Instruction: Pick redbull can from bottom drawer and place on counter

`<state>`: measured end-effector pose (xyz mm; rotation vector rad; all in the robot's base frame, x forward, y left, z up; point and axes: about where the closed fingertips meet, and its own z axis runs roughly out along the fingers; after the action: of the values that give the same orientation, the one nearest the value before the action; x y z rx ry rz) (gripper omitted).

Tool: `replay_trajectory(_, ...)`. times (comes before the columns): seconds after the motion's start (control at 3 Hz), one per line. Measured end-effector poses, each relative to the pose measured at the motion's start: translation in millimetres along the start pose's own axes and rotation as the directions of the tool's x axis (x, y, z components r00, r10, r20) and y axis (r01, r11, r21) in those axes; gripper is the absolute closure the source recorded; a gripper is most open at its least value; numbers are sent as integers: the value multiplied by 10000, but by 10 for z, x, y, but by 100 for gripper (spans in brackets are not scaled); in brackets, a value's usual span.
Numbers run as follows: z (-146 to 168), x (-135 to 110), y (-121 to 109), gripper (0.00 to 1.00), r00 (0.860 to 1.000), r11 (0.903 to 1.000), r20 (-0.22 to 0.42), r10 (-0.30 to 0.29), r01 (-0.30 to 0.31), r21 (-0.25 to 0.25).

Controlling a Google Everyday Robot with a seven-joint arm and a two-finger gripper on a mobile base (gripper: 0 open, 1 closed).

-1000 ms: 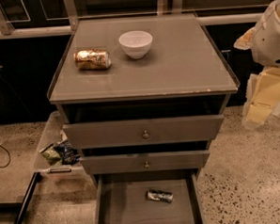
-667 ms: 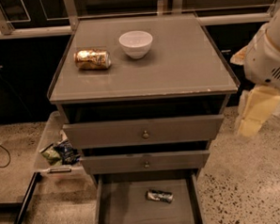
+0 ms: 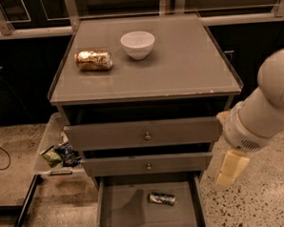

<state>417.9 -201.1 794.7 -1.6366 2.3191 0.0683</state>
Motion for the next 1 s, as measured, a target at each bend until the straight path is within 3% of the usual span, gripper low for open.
replay_trajectory(0.33,693,191,130,0,9990,9992,295,-336,342,-197)
replay_trajectory(0.67,1375,440,248,0,9961,9920,229,-854,871,-916)
replay_trajectory(1.0,1351,431,245,0,9961,9923,225,-848,864,-882)
